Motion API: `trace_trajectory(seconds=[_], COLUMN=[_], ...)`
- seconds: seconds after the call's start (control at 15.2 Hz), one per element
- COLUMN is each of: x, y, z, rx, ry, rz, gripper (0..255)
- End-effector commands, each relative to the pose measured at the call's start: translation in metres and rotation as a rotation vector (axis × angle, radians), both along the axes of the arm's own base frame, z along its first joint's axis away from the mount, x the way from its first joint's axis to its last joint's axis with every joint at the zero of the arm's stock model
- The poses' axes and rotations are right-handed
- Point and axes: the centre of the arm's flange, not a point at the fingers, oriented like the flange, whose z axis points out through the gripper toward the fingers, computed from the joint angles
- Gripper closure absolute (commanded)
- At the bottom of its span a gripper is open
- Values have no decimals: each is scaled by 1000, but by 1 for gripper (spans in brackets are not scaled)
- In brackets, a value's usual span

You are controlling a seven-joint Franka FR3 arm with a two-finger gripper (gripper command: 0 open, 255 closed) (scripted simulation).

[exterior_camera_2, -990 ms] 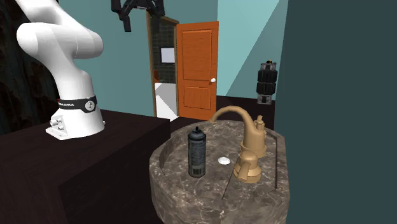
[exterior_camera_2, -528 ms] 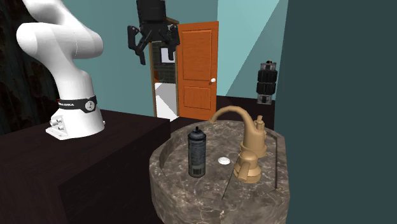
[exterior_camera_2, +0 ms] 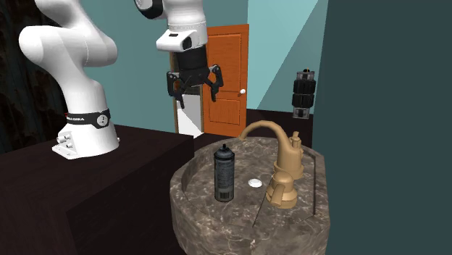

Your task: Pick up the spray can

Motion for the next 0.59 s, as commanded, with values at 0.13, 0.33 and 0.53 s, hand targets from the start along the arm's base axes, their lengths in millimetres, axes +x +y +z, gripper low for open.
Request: trace_trajectory(seconds=[0.13, 0.33, 0.53], x=[14, 25, 36], y=[4, 8, 12], z=[-51, -89, -127], rx=[40, 70, 101], ry=[31, 55, 79], rz=[-143, -246, -349], gripper=[0, 0, 0])
